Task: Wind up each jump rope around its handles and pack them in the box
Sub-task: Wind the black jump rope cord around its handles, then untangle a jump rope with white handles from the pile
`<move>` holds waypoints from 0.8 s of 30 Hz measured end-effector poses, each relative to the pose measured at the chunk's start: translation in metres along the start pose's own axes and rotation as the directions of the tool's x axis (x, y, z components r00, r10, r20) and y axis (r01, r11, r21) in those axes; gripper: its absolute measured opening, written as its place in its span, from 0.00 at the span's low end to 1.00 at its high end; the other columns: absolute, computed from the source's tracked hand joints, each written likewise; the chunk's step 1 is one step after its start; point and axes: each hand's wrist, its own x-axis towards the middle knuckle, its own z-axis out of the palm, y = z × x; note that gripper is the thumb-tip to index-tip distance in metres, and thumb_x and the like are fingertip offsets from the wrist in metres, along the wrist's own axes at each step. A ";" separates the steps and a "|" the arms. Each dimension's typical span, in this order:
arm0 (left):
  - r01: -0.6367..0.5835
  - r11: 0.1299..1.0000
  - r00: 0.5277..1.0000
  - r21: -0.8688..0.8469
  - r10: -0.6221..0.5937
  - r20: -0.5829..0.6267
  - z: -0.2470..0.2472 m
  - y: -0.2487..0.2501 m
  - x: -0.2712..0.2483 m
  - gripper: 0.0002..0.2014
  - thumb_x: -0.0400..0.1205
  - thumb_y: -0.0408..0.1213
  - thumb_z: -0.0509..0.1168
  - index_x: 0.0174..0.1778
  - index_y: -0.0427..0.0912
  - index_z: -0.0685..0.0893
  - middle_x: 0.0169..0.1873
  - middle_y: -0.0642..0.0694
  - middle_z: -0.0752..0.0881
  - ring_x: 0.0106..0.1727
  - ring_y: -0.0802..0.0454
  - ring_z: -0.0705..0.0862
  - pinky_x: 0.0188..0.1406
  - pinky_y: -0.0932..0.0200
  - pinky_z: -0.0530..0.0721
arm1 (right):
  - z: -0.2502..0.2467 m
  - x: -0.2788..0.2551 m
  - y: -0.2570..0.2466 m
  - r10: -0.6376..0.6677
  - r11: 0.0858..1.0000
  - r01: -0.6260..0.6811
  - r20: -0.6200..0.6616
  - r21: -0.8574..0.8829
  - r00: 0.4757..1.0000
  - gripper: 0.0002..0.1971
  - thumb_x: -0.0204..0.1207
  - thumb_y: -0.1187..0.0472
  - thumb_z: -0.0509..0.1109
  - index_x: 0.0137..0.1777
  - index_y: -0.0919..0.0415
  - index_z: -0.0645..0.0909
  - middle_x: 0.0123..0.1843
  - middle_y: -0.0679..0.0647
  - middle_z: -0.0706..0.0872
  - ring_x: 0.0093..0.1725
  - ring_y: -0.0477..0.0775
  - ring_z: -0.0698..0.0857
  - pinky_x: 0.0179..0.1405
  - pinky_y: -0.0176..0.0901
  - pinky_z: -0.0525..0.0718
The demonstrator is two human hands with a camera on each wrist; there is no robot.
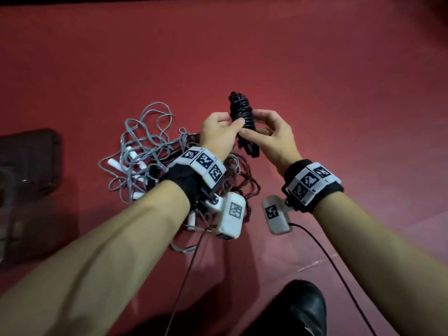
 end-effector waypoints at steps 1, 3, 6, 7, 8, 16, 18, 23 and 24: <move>0.010 1.000 1.000 0.012 -0.011 0.015 0.011 -0.004 0.009 0.24 0.65 0.47 0.74 0.57 0.43 0.86 0.50 0.45 0.93 0.52 0.47 0.93 0.54 0.37 0.92 | -0.010 0.008 0.008 -0.001 1.000 0.001 -0.015 -0.020 1.000 0.23 0.72 0.66 0.83 0.65 0.60 0.82 0.60 0.50 0.90 0.56 0.43 0.91 0.48 0.39 0.89; 0.032 0.999 0.999 0.044 -0.034 0.034 0.034 -0.011 0.024 0.23 0.65 0.46 0.72 0.56 0.45 0.83 0.51 0.45 0.92 0.52 0.46 0.93 0.54 0.36 0.92 | -0.028 0.025 0.023 0.004 0.997 -0.008 -0.056 -0.073 0.998 0.22 0.71 0.66 0.84 0.63 0.59 0.82 0.58 0.53 0.91 0.56 0.49 0.92 0.46 0.48 0.92; 0.064 0.985 0.995 0.161 -0.076 0.071 0.067 -0.025 0.044 0.14 0.70 0.45 0.74 0.47 0.50 0.79 0.49 0.44 0.91 0.54 0.42 0.91 0.57 0.35 0.90 | -0.048 0.049 0.042 0.007 0.983 -0.032 -0.135 -0.179 0.991 0.22 0.69 0.67 0.83 0.61 0.58 0.82 0.51 0.54 0.92 0.48 0.49 0.92 0.37 0.48 0.92; 0.051 0.978 0.993 0.204 -0.072 0.097 0.077 -0.029 0.047 0.10 0.75 0.44 0.74 0.44 0.49 0.79 0.49 0.43 0.90 0.55 0.41 0.90 0.57 0.36 0.89 | -0.054 0.056 0.050 0.006 0.971 -0.045 -0.165 -0.234 0.986 0.21 0.69 0.66 0.83 0.60 0.56 0.82 0.48 0.52 0.91 0.46 0.48 0.91 0.35 0.47 0.92; 0.044 0.972 0.990 0.232 -0.074 0.123 0.086 -0.031 0.048 0.09 0.81 0.43 0.72 0.41 0.48 0.79 0.47 0.43 0.89 0.56 0.39 0.90 0.58 0.36 0.88 | -0.059 0.063 0.059 0.000 0.953 -0.060 -0.197 -0.296 0.980 0.22 0.67 0.64 0.83 0.59 0.53 0.83 0.47 0.51 0.90 0.46 0.48 0.91 0.36 0.47 0.92; -0.073 0.940 0.965 0.332 -0.017 0.260 0.085 -0.025 0.050 0.08 0.86 0.40 0.65 0.40 0.51 0.83 0.48 0.46 0.92 0.47 0.47 0.91 0.52 0.49 0.91 | -0.077 0.078 0.109 0.099 0.799 -0.229 -0.253 -0.556 0.962 0.24 0.71 0.62 0.80 0.67 0.57 0.82 0.65 0.59 0.88 0.62 0.60 0.86 0.60 0.45 0.82; -0.131 0.943 0.962 0.305 0.047 0.269 0.060 -0.002 0.048 0.10 0.88 0.34 0.62 0.44 0.48 0.84 0.43 0.47 0.92 0.37 0.52 0.89 0.37 0.58 0.85 | -0.069 0.076 0.101 0.056 0.753 -0.176 -0.205 -0.634 0.977 0.25 0.70 0.59 0.81 0.67 0.60 0.80 0.65 0.61 0.86 0.65 0.64 0.83 0.65 0.53 0.81; -0.195 0.942 0.969 0.274 0.141 0.202 -0.033 0.034 0.034 0.12 0.89 0.30 0.59 0.46 0.46 0.85 0.38 0.46 0.92 0.35 0.49 0.90 0.30 0.57 0.83 | -0.011 0.062 0.058 -0.199 0.815 0.095 -0.122 -0.572 0.972 0.12 0.76 0.62 0.72 0.59 0.57 0.86 0.59 0.53 0.87 0.58 0.54 0.85 0.63 0.47 0.83; -0.182 0.941 0.976 0.286 0.136 0.172 -0.054 0.032 0.028 0.12 0.89 0.30 0.59 0.46 0.46 0.85 0.37 0.46 0.92 0.34 0.48 0.89 0.29 0.57 0.83 | 0.006 0.056 0.047 -0.234 0.835 0.152 -0.091 -0.529 0.968 0.10 0.77 0.64 0.70 0.56 0.55 0.88 0.57 0.50 0.88 0.56 0.51 0.86 0.62 0.48 0.85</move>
